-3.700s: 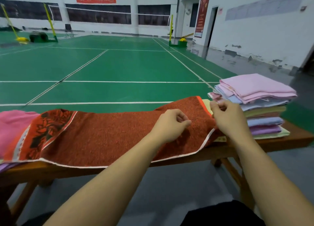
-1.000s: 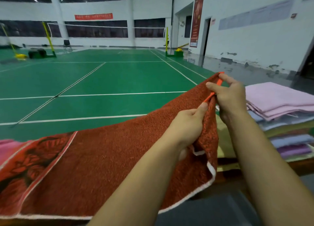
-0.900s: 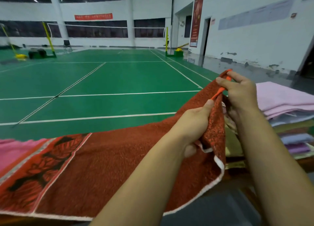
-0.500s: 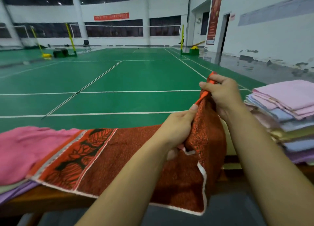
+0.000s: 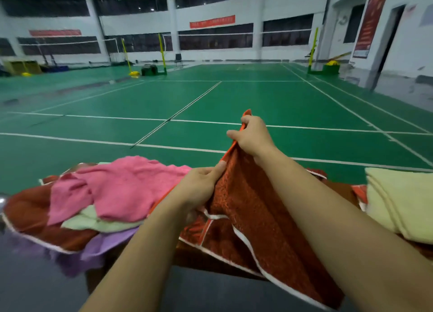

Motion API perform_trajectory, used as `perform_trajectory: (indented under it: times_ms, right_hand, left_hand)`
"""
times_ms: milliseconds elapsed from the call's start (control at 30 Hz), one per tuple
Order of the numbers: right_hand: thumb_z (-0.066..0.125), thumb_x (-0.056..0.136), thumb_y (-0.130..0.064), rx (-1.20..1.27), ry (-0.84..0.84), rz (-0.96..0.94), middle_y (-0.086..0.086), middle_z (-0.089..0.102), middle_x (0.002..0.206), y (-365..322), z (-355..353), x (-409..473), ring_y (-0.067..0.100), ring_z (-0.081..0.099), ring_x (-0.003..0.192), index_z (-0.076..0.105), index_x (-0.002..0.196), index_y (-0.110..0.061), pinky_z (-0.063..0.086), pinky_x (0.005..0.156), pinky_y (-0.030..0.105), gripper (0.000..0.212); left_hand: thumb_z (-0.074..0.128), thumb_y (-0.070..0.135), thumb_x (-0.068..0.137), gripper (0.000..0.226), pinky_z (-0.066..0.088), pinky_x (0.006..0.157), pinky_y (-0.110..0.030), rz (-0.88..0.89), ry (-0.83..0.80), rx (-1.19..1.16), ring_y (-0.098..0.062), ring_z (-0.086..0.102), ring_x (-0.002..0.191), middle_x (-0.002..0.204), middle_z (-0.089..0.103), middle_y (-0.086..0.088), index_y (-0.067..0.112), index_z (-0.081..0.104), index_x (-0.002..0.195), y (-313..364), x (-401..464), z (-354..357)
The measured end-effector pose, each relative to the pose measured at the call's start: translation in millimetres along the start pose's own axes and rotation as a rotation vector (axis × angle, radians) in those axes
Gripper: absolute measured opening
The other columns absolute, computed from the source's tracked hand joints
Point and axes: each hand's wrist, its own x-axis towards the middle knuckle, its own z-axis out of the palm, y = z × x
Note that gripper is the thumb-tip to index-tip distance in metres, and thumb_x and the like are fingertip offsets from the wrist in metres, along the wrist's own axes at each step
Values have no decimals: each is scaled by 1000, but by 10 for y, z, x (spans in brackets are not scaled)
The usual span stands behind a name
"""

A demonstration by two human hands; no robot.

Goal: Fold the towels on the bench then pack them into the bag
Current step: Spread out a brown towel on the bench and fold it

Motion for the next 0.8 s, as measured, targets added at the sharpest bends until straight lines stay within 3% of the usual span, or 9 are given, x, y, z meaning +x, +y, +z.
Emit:
perform_trajectory:
  times_ms: [67, 167, 233, 300, 433, 500, 600, 700, 800]
  right_hand:
    - [78, 84, -22, -45, -70, -8, 10, 56, 116, -97, 303, 30, 21, 54, 97, 59, 127, 4, 35, 76, 23, 54]
    - [76, 85, -21, -149, -117, -5, 12, 49, 103, -176, 652, 37, 24, 48, 84, 58, 99, -5, 30, 59, 25, 28]
    - [74, 88, -22, -194, -170, 16, 17, 53, 122, -191, 815, 10, 30, 57, 105, 60, 117, -1, 43, 78, 21, 39]
    - [74, 90, -26, -213, -219, 54, 22, 51, 138, -180, 958, -36, 33, 56, 123, 54, 132, 8, 43, 99, 29, 57]
    - [71, 91, -32, -87, -422, 171, 17, 68, 103, -60, 1110, -137, 31, 71, 87, 48, 143, 1, 58, 90, 48, 65]
    - [68, 93, -34, -22, -439, 153, 14, 67, 119, 43, 1059, -146, 31, 71, 98, 45, 148, -7, 55, 97, 50, 65]
    - [64, 98, -33, 6, -353, 68, 7, 57, 143, 126, 731, -199, 28, 64, 120, 54, 141, -10, 49, 106, 50, 50]
    - [63, 99, -28, 18, -292, 113, 7, 67, 122, 240, 193, -351, 26, 69, 107, 63, 128, -10, 55, 96, 42, 34]
    - [66, 95, -35, -305, -232, 149, 5, 72, 111, 545, -345, -541, 23, 68, 104, 70, 115, -14, 52, 94, 34, 29]
  left_hand:
    - [54, 42, 103, 49, 52, 63, -23, 34, 121, 119, -14, 63, 67, 77, 73, -1, 3, 75, 84, -49, -24, -240]
    - [54, 46, 102, 58, 34, 55, -28, 97, 252, 397, -11, 45, 60, 65, 55, 0, -4, 69, 78, -145, 16, -565]
    - [57, 46, 100, 61, 26, 52, -34, 99, 347, 604, -14, 38, 50, 53, 46, -2, -3, 61, 64, -204, 64, -741]
    - [59, 49, 98, 62, 28, 53, -36, 80, 444, 784, -23, 48, 51, 49, 47, -8, 4, 53, 56, -271, 101, -884]
    - [59, 56, 92, 49, 40, 65, -34, -1, 542, 1083, -33, 69, 88, 91, 72, -16, 10, 62, 77, -333, 99, -926]
    - [57, 52, 93, 42, 44, 70, -34, 30, 624, 1157, -34, 69, 98, 104, 73, -14, 12, 69, 99, -277, 95, -856]
    - [57, 49, 92, 40, 46, 72, -37, 76, 663, 1138, -38, 67, 98, 100, 71, -16, 11, 67, 95, -165, 242, -791]
    - [62, 47, 90, 41, 44, 69, -36, 68, 530, 1057, -38, 67, 93, 91, 71, -19, 7, 67, 86, -124, 562, -709]
    - [65, 45, 90, 41, 50, 75, -39, 48, 471, 1042, -40, 67, 98, 95, 71, -22, 4, 69, 91, -208, 759, -592]
